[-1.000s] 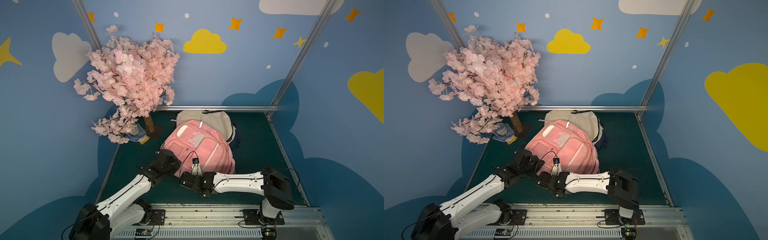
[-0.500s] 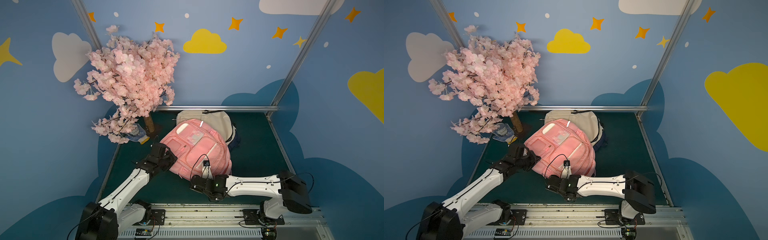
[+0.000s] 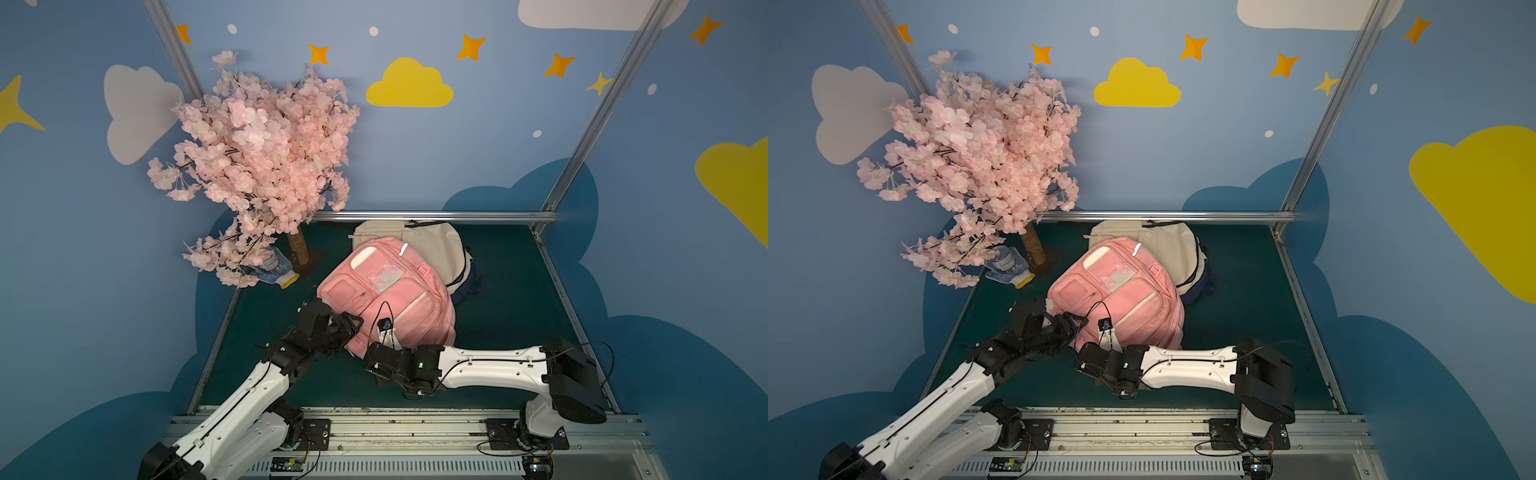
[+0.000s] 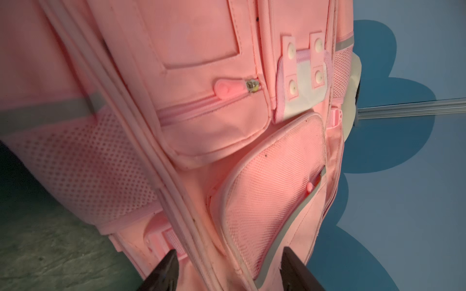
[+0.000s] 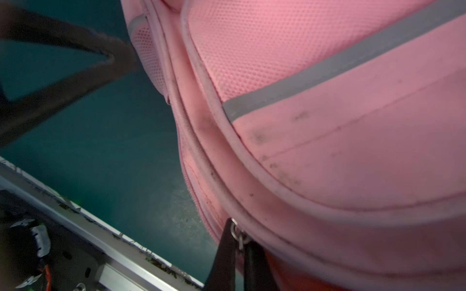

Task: Zip up the backpack
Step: Zip the zipper on the backpack.

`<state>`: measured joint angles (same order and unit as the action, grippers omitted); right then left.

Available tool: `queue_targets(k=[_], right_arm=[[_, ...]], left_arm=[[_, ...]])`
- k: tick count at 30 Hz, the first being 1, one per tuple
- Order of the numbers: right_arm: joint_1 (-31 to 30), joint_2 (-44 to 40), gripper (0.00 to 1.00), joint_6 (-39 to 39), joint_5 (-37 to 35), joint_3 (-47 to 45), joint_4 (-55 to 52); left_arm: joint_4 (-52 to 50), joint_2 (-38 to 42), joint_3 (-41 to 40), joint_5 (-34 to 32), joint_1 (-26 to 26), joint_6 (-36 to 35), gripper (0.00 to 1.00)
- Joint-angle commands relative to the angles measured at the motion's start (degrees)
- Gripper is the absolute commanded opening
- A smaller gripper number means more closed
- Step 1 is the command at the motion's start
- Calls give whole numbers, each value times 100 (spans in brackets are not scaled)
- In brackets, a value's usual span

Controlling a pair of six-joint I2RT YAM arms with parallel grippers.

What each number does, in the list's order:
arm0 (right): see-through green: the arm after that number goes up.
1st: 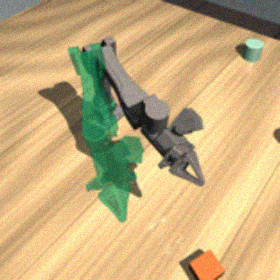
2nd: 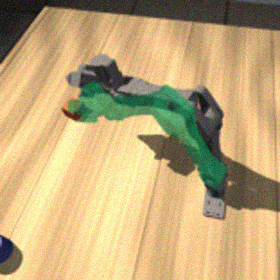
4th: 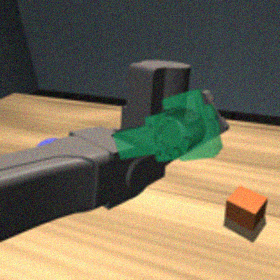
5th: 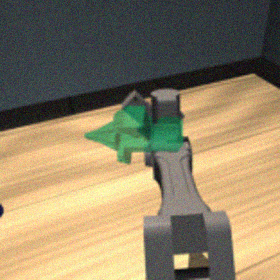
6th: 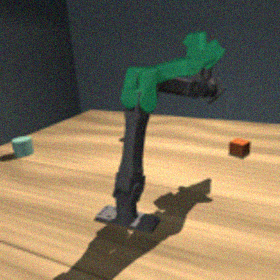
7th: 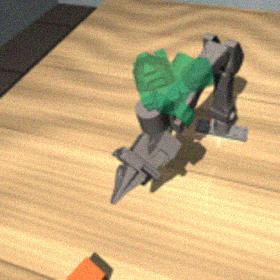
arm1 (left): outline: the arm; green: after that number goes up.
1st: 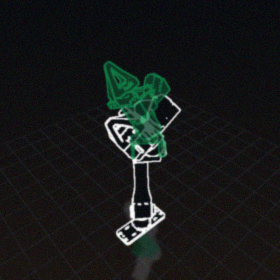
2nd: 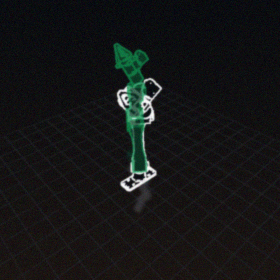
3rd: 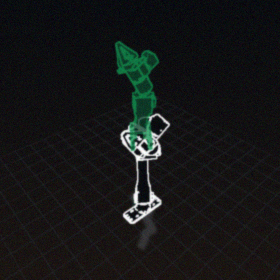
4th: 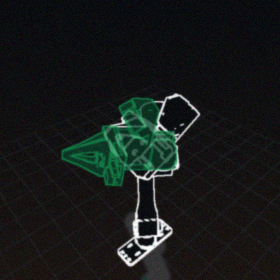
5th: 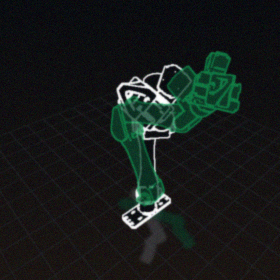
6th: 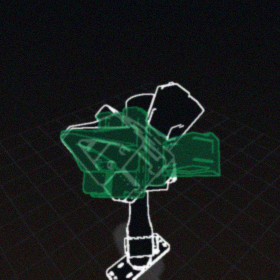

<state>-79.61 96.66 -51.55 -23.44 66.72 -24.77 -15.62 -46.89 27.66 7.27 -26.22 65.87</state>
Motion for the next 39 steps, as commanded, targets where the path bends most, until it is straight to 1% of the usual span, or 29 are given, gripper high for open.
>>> queue_targets(k=[1,6,11,14,17,19,20,24,27,29,30,33,34,35,38,39], right_arm=[[28,170,0,360,204,251,566],[16,237,0,435,373,289,642],[16,266,0,435,435,293,621],[16,242,0,413,398,288,521],[29,163,0,346,231,227,314],[72,89,0,285,178,151,145],[123,46,0,216,197,69,49],[293,-236,0,-36,254,-370,-203],[364,-552,0,-196,82,-688,-501],[430,-761,0,-271,-81,-890,-688],[479,-873,0,-298,-117,-993,-738],[651,-1093,0,-257,-59,-1186,-627],[664,-1123,0,-193,-31,-1184,-511],[654,-1118,0,-105,15,-1159,-423],[611,-959,0,429,377,-883,-96],[560,-866,0,529,433,-752,-44]], left_arm=[[190,158,-348,-19,-41,388,63],[472,-95,-456,185,-121,474,52],[952,-394,-608,327,-182,628,31],[864,-480,-586,293,-186,629,20],[740,-412,-528,112,-127,550,11],[579,-355,-444,77,30,393,4],[478,-332,-374,86,147,270,3],[90,-394,-127,359,720,-203,3],[-29,-443,-72,569,1061,-407,3],[-12,-459,-80,573,1161,-451,2],[-7,-468,-85,735,1163,-463,2],[47,-490,-111,844,1155,-451,3],[54,-476,-120,868,1130,-451,4],[8,-445,-108,837,1054,-463,7],[-172,-221,-105,653,702,-369,29],[-178,-131,-147,510,549,-259,35]])
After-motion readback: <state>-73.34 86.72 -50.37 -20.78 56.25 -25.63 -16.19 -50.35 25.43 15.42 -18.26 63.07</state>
